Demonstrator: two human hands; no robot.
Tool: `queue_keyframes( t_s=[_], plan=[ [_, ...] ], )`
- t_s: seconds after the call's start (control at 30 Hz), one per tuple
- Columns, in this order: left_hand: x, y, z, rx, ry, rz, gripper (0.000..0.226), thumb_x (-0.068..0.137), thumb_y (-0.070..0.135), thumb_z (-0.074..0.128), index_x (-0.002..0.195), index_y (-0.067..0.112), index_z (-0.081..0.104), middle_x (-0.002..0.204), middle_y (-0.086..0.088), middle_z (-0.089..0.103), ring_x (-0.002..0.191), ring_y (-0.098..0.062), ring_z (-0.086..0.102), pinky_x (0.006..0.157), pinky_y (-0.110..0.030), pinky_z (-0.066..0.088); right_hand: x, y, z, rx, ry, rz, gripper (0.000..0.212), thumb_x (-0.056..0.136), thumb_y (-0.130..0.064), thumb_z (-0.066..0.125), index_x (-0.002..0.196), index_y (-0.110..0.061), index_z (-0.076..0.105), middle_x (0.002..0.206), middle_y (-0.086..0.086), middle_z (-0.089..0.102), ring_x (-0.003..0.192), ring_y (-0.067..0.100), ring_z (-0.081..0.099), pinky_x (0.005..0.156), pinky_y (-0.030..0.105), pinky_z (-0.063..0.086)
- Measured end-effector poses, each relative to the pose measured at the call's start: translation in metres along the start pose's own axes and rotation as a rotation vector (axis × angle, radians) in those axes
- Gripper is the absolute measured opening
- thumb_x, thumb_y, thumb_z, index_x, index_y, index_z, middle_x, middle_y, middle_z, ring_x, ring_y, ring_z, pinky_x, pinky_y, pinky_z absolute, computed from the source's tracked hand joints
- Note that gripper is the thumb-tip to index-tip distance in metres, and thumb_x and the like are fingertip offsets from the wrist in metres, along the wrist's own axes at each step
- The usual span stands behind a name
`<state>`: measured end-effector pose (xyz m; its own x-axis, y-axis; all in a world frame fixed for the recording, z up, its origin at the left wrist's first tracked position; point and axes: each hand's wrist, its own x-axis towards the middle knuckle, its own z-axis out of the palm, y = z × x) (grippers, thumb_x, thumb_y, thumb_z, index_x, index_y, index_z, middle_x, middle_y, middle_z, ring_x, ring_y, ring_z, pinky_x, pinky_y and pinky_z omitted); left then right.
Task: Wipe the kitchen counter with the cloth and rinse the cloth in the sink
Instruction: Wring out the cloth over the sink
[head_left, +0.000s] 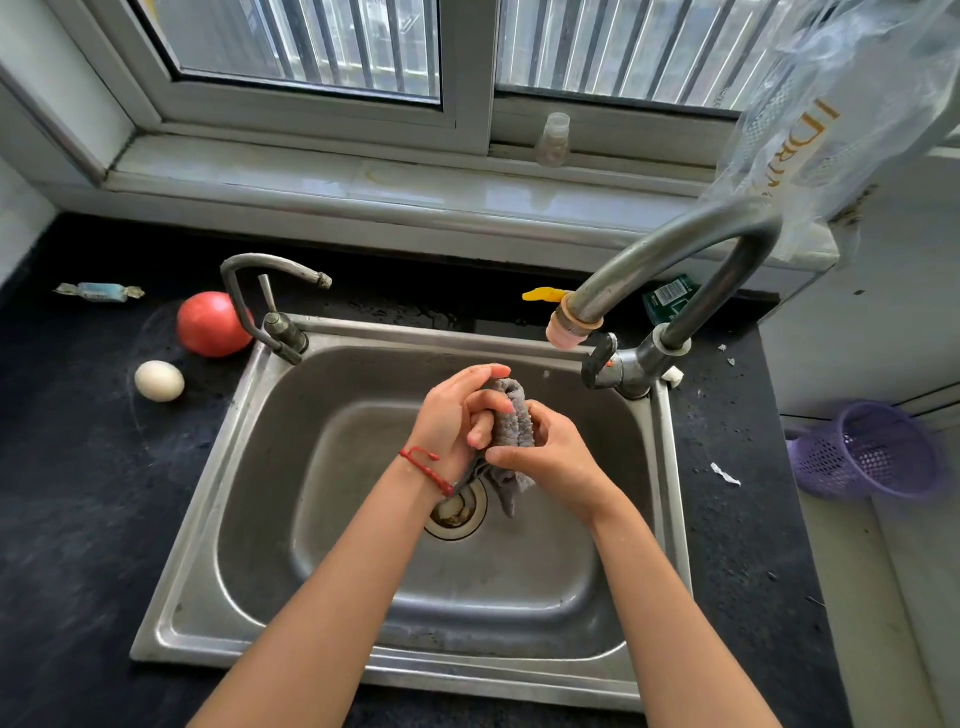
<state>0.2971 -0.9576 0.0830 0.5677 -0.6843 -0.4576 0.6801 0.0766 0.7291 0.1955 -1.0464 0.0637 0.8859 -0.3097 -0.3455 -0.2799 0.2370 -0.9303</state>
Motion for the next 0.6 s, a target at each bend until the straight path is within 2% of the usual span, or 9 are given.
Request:
queue_keyframes(
  t_s=[0.1, 0.17, 0.27, 0.3, 0.37, 0.4, 0.47, 0.53, 0.6],
  plan=[
    [0.001, 0.0, -0.001, -0.128, -0.058, -0.087, 0.029, 0.095, 0.02, 0.035, 0.083, 0.011, 0.06, 0.04, 0.004, 0.053, 0.023, -0.005, 0.033, 0.029, -0.013, 0.027, 0.001, 0.0, 0.002, -0.023, 0.103, -0.024, 0.025, 0.063, -0.008, 0.066, 0.087, -0.009, 0.06, 0.076, 0.004, 0.062, 0.073, 0.016, 0.06, 0.066, 0.029, 0.051],
    [0.003, -0.004, -0.004, -0.17, -0.021, -0.056, 0.026, 0.094, 0.018, 0.036, 0.083, 0.011, 0.058, 0.04, 0.003, 0.052, 0.025, -0.006, 0.035, 0.031, -0.015, 0.028, 0.001, 0.002, 0.0, 0.012, 0.167, -0.034, 0.018, 0.061, -0.008, 0.059, 0.079, -0.012, 0.061, 0.07, 0.005, 0.059, 0.07, 0.02, 0.055, 0.061, 0.03, 0.047],
    [0.011, -0.015, -0.016, 0.116, 0.119, 0.138, 0.015, 0.087, 0.026, 0.049, 0.086, 0.015, 0.06, 0.055, 0.005, 0.063, 0.045, -0.008, 0.05, 0.044, -0.018, 0.039, 0.001, 0.002, -0.006, 0.272, 0.155, -0.019, 0.03, 0.058, -0.004, 0.051, 0.085, -0.006, 0.065, 0.077, 0.015, 0.06, 0.076, 0.03, 0.054, 0.065, 0.033, 0.045],
    [0.014, -0.019, -0.02, 0.271, 0.124, 0.173, 0.024, 0.08, 0.041, 0.055, 0.09, 0.02, 0.06, 0.07, 0.006, 0.067, 0.061, -0.01, 0.057, 0.056, -0.022, 0.045, 0.001, 0.001, -0.008, 0.371, 0.115, -0.02, 0.035, 0.058, -0.003, 0.048, 0.089, -0.003, 0.066, 0.081, 0.018, 0.062, 0.077, 0.032, 0.056, 0.067, 0.035, 0.048],
    [0.013, -0.027, -0.02, 0.451, -0.034, 0.16, 0.067, 0.056, 0.074, 0.061, 0.105, 0.028, 0.056, 0.106, 0.004, 0.064, 0.096, -0.013, 0.061, 0.083, -0.03, 0.05, 0.0, -0.005, -0.01, 0.555, 0.024, -0.002, 0.043, 0.058, -0.004, 0.044, 0.096, 0.002, 0.063, 0.087, 0.02, 0.063, 0.079, 0.032, 0.06, 0.07, 0.037, 0.052],
    [0.012, -0.031, -0.016, 0.46, -0.13, 0.112, 0.086, 0.047, 0.081, 0.061, 0.113, 0.027, 0.053, 0.117, 0.001, 0.06, 0.108, -0.016, 0.059, 0.093, -0.034, 0.048, 0.0, -0.007, -0.01, 0.632, 0.007, 0.023, 0.045, 0.056, -0.006, 0.045, 0.097, 0.003, 0.061, 0.088, 0.02, 0.063, 0.078, 0.03, 0.061, 0.07, 0.036, 0.053],
    [0.01, -0.037, -0.01, 0.441, -0.269, 0.022, 0.104, 0.039, 0.078, 0.067, 0.122, 0.019, 0.048, 0.122, -0.007, 0.057, 0.115, -0.024, 0.056, 0.1, -0.041, 0.045, 0.003, -0.012, -0.01, 0.695, 0.055, 0.079, 0.039, 0.054, -0.008, 0.049, 0.09, 0.002, 0.062, 0.081, 0.017, 0.063, 0.072, 0.027, 0.062, 0.067, 0.034, 0.054],
    [0.01, -0.041, -0.009, 0.453, -0.338, -0.055, 0.102, 0.037, 0.072, 0.075, 0.12, 0.018, 0.05, 0.116, -0.006, 0.061, 0.111, -0.023, 0.058, 0.099, -0.04, 0.045, 0.008, -0.016, -0.009, 0.571, 0.22, 0.063, 0.022, 0.061, -0.006, 0.05, 0.079, 0.0, 0.06, 0.074, 0.015, 0.061, 0.068, 0.026, 0.06, 0.067, 0.034, 0.05],
    [0.011, -0.047, -0.008, 0.458, -0.358, -0.09, 0.085, 0.04, 0.063, 0.08, 0.108, 0.018, 0.057, 0.101, 0.0, 0.067, 0.098, -0.016, 0.062, 0.093, -0.033, 0.049, 0.012, -0.018, -0.008, 0.24, 0.415, -0.009, 0.003, 0.072, -0.002, 0.058, 0.073, -0.005, 0.058, 0.07, 0.01, 0.06, 0.065, 0.021, 0.058, 0.065, 0.031, 0.049]
  ],
)
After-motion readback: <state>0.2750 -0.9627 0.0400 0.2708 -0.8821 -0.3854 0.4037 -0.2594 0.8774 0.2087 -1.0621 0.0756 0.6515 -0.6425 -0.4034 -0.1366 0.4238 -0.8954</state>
